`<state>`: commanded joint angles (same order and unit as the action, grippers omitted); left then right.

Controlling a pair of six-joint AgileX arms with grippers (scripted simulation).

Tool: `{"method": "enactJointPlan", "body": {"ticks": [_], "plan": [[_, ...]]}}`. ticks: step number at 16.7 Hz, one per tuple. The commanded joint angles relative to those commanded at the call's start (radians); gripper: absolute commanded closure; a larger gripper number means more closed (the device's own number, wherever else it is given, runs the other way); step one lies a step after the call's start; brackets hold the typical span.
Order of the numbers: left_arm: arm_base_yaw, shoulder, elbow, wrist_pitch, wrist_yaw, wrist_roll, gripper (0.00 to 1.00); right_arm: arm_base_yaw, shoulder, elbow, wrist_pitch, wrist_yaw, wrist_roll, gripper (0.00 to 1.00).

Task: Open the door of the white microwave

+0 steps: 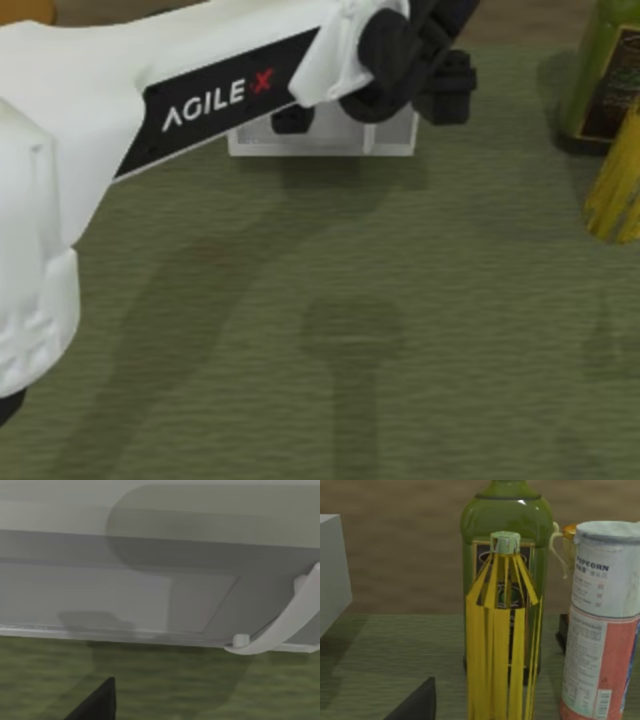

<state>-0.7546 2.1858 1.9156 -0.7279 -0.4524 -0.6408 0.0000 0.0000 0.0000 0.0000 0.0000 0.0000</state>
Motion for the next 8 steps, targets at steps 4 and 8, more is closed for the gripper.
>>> {"method": "enactJointPlan", "body": {"ticks": [4,8], "plan": [[0.009,0.017,0.01,0.015,0.005,0.009,0.0,0.0,0.0,0.0,0.0,0.0,0.0,0.0],[0.049,0.155,0.074,0.093,0.029,0.046,0.0,0.0,0.0,0.0,0.0,0.0,0.0,0.0]]}}
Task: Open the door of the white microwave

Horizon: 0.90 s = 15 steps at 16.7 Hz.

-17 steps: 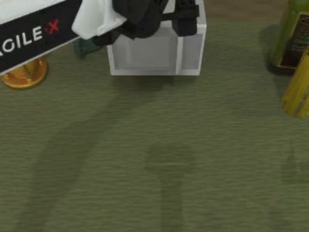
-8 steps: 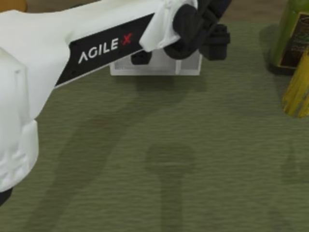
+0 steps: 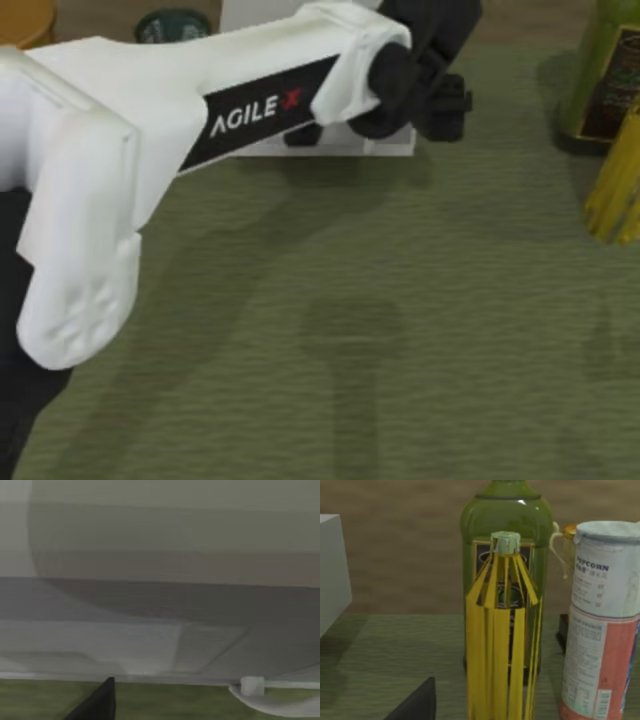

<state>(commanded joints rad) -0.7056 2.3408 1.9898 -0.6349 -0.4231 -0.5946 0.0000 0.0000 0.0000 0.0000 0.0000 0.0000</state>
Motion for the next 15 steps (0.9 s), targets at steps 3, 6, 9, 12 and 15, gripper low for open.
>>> {"method": "enactJointPlan", "body": {"ticks": [3,6,9,12,15], "plan": [[0.02,0.05,0.027,0.038,0.012,0.019,0.0,0.0,0.0,0.0,0.0,0.0,0.0,0.0],[0.02,0.05,0.027,0.038,0.012,0.019,0.0,0.0,0.0,0.0,0.0,0.0,0.0,0.0],[0.02,0.05,0.027,0.038,0.012,0.019,0.23,0.0,0.0,0.0,0.0,0.0,0.0,0.0],[0.02,0.05,0.027,0.038,0.012,0.019,0.45,0.0,0.0,0.0,0.0,0.0,0.0,0.0],[0.02,0.05,0.027,0.038,0.012,0.019,0.68,0.0,0.0,0.0,0.0,0.0,0.0,0.0]]}}
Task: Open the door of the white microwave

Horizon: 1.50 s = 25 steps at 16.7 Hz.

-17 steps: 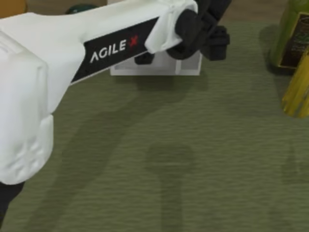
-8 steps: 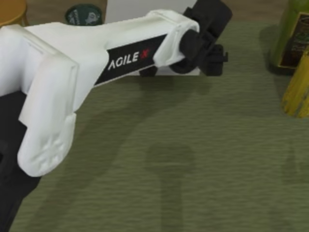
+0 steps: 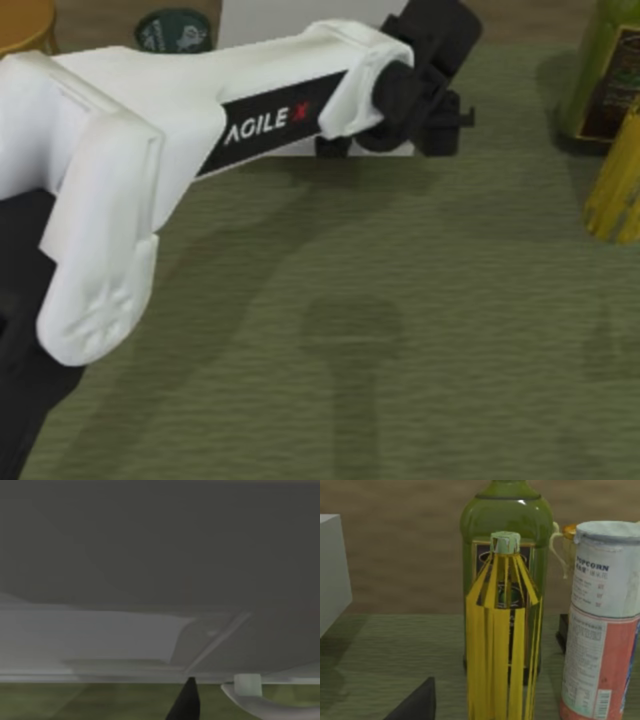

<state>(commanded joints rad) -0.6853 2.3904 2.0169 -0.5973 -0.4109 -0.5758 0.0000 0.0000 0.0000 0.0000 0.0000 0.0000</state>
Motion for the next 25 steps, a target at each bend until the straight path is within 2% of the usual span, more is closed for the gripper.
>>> {"method": "enactJointPlan", "body": {"ticks": [4,5,12,13,19,25], "plan": [[0.0,0.0,0.0,0.0,0.0,0.0,0.98,0.0,0.0,0.0,0.0,0.0,0.0,0.0],[0.0,0.0,0.0,0.0,0.0,0.0,1.0,0.0,0.0,0.0,0.0,0.0,0.0,0.0],[0.0,0.0,0.0,0.0,0.0,0.0,1.0,0.0,0.0,0.0,0.0,0.0,0.0,0.0],[-0.039,-0.025,-0.054,-0.007,0.01,-0.002,1.0,0.0,0.0,0.0,0.0,0.0,0.0,0.0],[-0.036,-0.094,-0.162,0.054,-0.021,-0.032,1.0,0.0,0.0,0.0,0.0,0.0,0.0,0.0],[-0.036,-0.096,-0.165,0.055,-0.021,-0.033,1.0,0.0,0.0,0.0,0.0,0.0,0.0,0.0]]}}
